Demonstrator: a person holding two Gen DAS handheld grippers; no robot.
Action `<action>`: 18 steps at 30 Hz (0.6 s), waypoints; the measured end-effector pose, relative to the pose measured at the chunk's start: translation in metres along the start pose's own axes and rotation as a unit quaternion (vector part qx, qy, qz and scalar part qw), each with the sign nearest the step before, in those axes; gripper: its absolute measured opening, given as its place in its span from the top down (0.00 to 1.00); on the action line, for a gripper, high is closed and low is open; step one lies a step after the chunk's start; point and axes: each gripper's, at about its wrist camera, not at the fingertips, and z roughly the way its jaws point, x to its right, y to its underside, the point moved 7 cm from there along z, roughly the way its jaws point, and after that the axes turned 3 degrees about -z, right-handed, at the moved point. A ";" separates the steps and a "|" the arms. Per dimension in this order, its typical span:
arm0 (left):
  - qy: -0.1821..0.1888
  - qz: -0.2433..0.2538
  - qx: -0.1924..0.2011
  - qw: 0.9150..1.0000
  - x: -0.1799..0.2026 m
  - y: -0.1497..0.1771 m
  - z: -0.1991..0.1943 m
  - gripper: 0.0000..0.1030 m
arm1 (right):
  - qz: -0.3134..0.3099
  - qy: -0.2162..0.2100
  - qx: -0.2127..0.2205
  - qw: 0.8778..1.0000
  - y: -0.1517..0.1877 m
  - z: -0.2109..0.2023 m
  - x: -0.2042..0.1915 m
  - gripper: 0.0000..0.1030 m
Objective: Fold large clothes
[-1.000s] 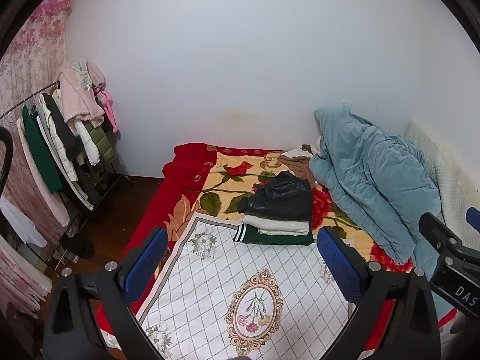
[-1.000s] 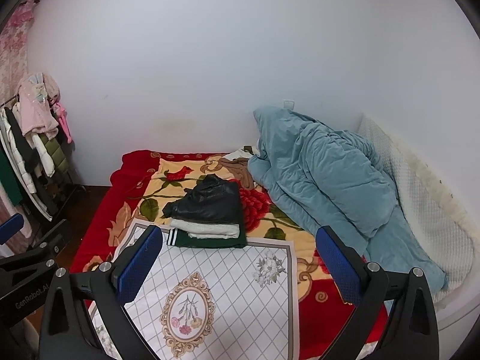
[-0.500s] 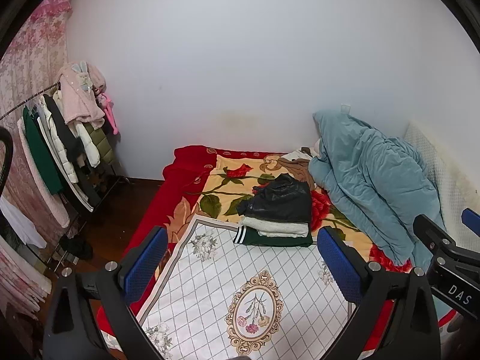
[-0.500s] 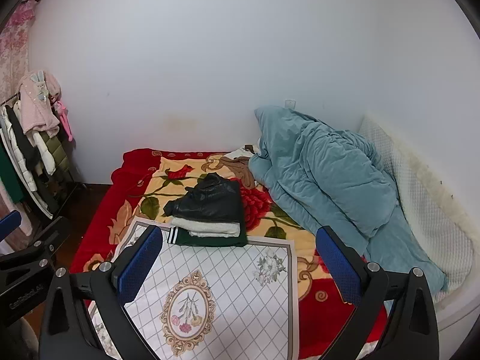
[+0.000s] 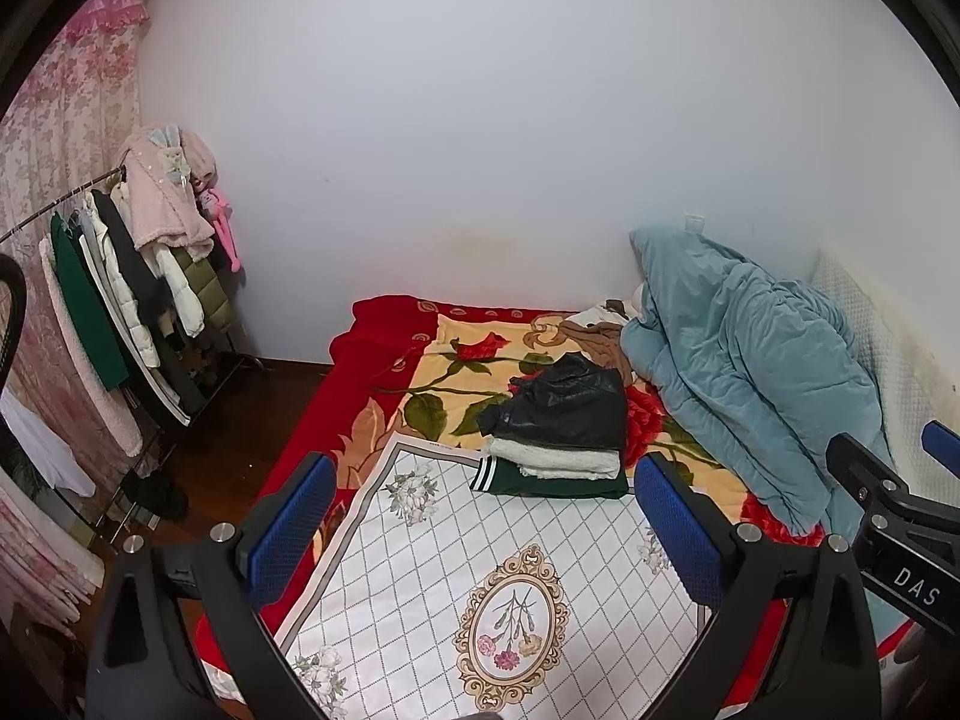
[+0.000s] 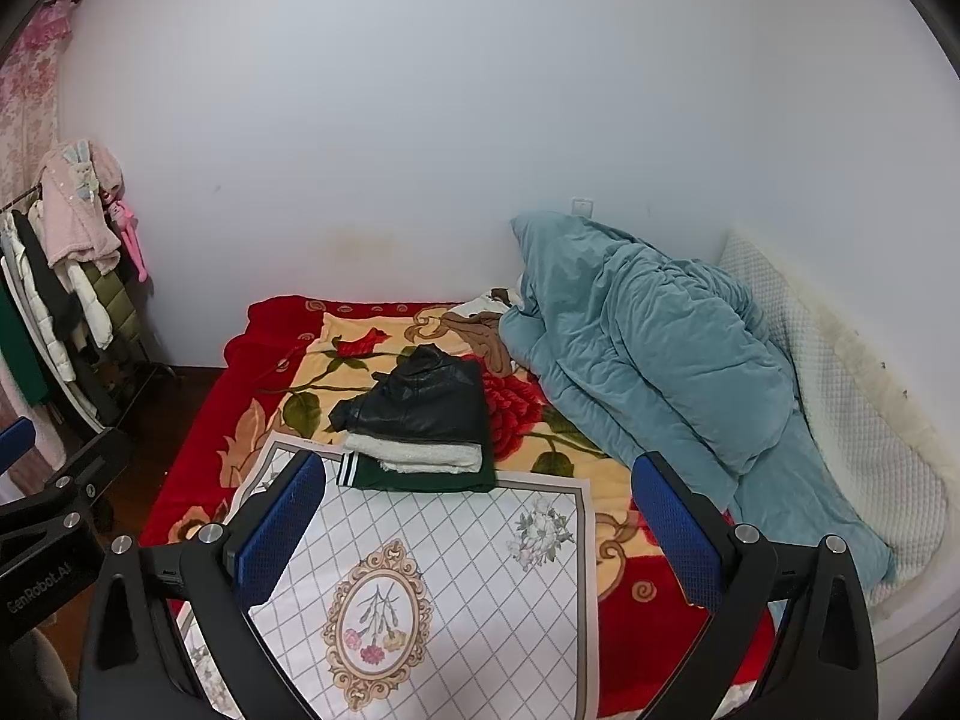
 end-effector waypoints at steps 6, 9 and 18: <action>-0.001 0.000 0.000 1.000 0.000 0.000 0.000 0.01 | 0.000 0.000 0.001 1.000 -0.001 0.001 0.000 0.00; 0.000 -0.001 0.000 1.000 0.000 0.000 0.000 0.01 | 0.000 -0.001 0.001 1.000 -0.001 0.001 0.000 0.00; 0.000 -0.001 -0.002 1.000 -0.001 -0.003 -0.001 0.01 | 0.002 0.002 -0.002 1.000 0.003 -0.002 0.005 0.00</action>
